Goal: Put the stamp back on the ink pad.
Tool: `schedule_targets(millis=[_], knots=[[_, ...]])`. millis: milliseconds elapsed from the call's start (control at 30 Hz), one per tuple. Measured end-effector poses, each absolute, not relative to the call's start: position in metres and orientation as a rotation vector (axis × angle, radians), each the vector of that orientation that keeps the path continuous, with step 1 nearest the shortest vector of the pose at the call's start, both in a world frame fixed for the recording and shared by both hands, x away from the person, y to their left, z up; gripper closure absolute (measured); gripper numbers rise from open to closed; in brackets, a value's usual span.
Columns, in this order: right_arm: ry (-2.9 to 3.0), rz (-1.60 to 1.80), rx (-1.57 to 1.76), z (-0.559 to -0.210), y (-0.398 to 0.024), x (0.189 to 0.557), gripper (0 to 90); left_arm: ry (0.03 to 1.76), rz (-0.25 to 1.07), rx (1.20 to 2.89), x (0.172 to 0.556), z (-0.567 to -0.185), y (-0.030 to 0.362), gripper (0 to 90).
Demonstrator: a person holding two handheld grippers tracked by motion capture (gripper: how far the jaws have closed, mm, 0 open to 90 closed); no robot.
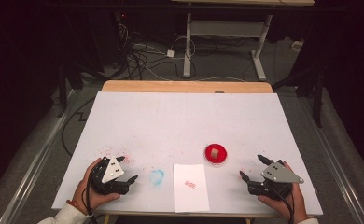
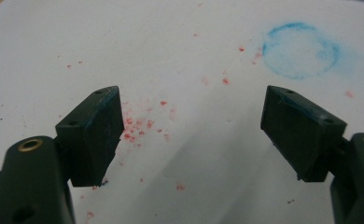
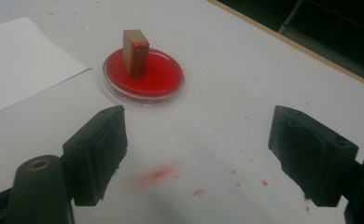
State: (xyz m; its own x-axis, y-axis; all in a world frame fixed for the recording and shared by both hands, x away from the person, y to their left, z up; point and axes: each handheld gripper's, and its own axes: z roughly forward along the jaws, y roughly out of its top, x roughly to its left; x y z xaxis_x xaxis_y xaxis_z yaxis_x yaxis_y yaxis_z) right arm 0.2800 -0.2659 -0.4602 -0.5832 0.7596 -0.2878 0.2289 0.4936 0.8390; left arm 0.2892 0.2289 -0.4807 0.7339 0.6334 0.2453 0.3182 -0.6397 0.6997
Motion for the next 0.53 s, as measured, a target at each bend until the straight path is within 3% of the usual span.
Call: schedule_targets(millis=[533], knots=[[2.078,1.03,0.795,-0.4601,-0.2657,0.278,19.6,0.717,0.629,2.291,0.2924,-0.4822,0.2259,20.5]])
